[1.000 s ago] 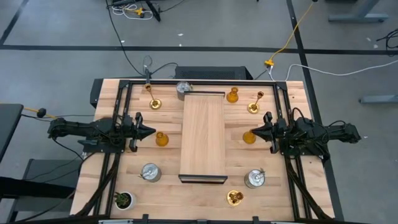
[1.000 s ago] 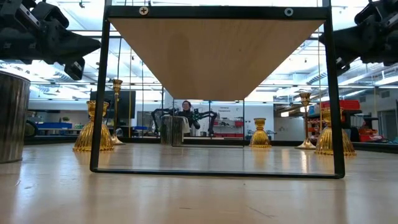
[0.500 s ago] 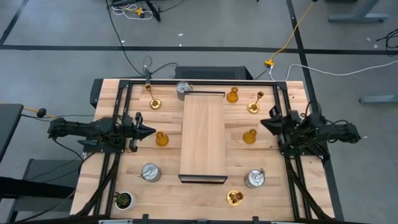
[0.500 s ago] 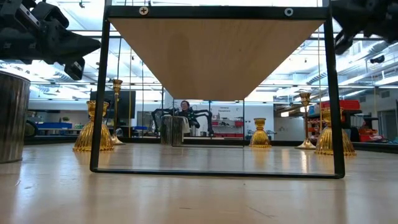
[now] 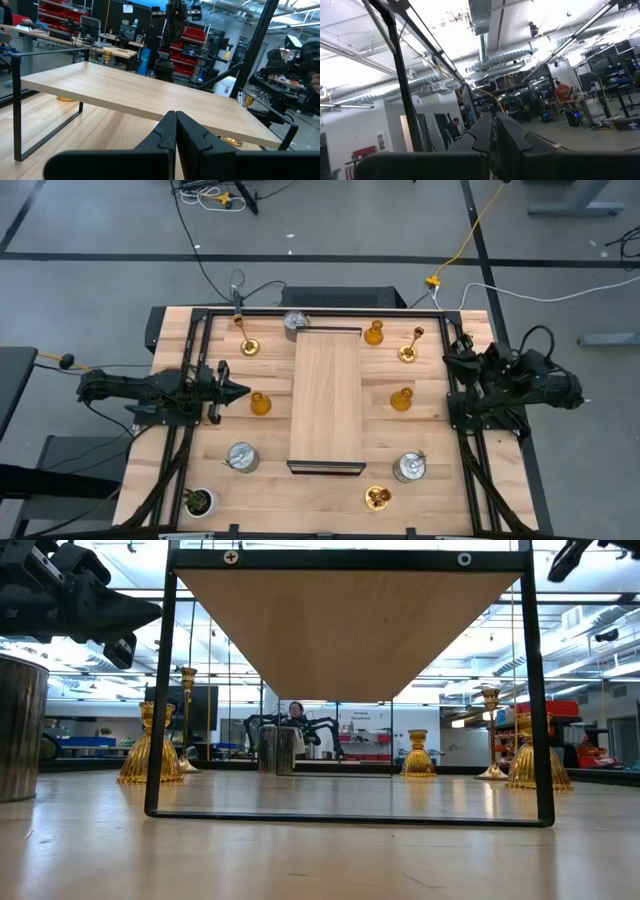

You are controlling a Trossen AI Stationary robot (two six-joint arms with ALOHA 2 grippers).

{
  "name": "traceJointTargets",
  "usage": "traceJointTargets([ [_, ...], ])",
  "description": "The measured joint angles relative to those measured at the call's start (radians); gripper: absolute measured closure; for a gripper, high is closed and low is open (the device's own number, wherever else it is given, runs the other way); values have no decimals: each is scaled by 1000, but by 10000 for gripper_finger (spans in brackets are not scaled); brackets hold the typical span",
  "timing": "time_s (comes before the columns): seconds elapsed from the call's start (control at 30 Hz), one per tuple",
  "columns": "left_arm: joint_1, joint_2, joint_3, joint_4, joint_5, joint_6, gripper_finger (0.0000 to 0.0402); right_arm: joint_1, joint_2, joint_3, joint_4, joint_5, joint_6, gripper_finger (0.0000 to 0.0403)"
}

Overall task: Pick & Place candle stick holders
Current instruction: Put the bottom right glass candle holder on the shelf

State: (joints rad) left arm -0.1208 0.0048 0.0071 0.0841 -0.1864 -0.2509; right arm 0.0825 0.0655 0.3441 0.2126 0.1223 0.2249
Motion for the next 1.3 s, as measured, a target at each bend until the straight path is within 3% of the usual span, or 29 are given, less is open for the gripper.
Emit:
traceJointTargets([
  [0.23, 0, 0, 0, 0, 0, 0, 392, 0, 135, 143, -22, 1, 0, 374],
  [0.53, 0, 0, 0, 0, 0, 0, 392, 0, 330, 405, -185, 1, -4, 374],
  [0.83, 0, 0, 0, 0, 0, 0, 392, 0, 452, 594, -215, 1, -87, 374],
  [1.03, 0, 0, 0, 0, 0, 0, 392, 0, 501, 681, -296, 1, -107, 374],
  [1.3, 0, 0, 0, 0, 0, 0, 392, 0, 509, 691, -352, 1, -126, 374],
])
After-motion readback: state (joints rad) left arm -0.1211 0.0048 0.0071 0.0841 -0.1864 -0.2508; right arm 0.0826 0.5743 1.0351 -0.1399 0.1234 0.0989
